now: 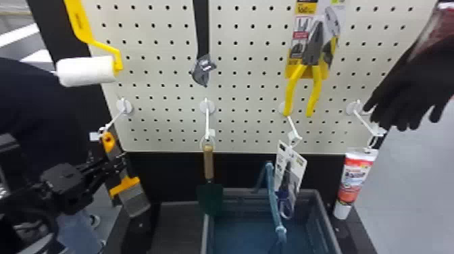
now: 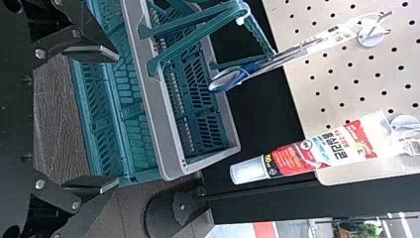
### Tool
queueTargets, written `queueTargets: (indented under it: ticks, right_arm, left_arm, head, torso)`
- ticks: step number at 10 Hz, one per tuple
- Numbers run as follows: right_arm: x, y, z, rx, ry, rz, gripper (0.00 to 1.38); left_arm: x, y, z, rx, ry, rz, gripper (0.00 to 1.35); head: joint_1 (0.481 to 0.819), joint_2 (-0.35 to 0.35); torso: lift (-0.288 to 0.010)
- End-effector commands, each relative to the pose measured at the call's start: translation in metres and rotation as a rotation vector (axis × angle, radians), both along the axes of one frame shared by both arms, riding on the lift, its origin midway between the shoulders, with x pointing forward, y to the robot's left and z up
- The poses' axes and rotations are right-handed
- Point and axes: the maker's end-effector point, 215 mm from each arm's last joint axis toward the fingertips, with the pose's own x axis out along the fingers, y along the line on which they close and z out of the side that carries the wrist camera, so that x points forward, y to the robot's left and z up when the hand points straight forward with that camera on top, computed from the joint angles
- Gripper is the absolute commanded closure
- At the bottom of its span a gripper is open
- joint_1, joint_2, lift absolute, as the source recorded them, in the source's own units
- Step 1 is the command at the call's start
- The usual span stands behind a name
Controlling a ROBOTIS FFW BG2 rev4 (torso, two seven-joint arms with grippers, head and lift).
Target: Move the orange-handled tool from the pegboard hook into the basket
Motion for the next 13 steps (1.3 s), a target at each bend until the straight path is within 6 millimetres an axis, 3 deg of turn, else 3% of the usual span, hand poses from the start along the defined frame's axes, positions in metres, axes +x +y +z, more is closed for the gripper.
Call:
queueTargets:
  ticks: [1, 5, 11, 13]
  right_arm:
    - [0.000, 0.000, -0.001, 0.000, 0.002, 0.000, 0.40]
    - [0.000, 0.000, -0.001, 0.000, 0.002, 0.002, 0.40]
    - [0.000, 0.001, -0.002, 0.001, 0.002, 0.003, 0.40]
    - [0.000, 0.001, -0.002, 0.001, 0.002, 0.003, 0.40]
  left_arm:
    - [-0.007, -0.005, 0.013, 0.010, -0.018, -0.005, 1.21]
    - [-0.017, -0.012, 0.028, 0.018, -0.041, -0.014, 1.21]
    - [-0.016, -0.011, 0.028, 0.017, -0.035, -0.014, 1.21]
    - [-0.017, -0.019, 0.025, 0.028, -0.018, -0.036, 1.21]
  head:
    - [0.549, 0.000]
    - [0.549, 0.000]
    - [0.549, 0.000]
    - [0.549, 0.000]
  torso:
    - [-0.100]
    - [-0.100]
    - [-0.100]
    - [-0.100]
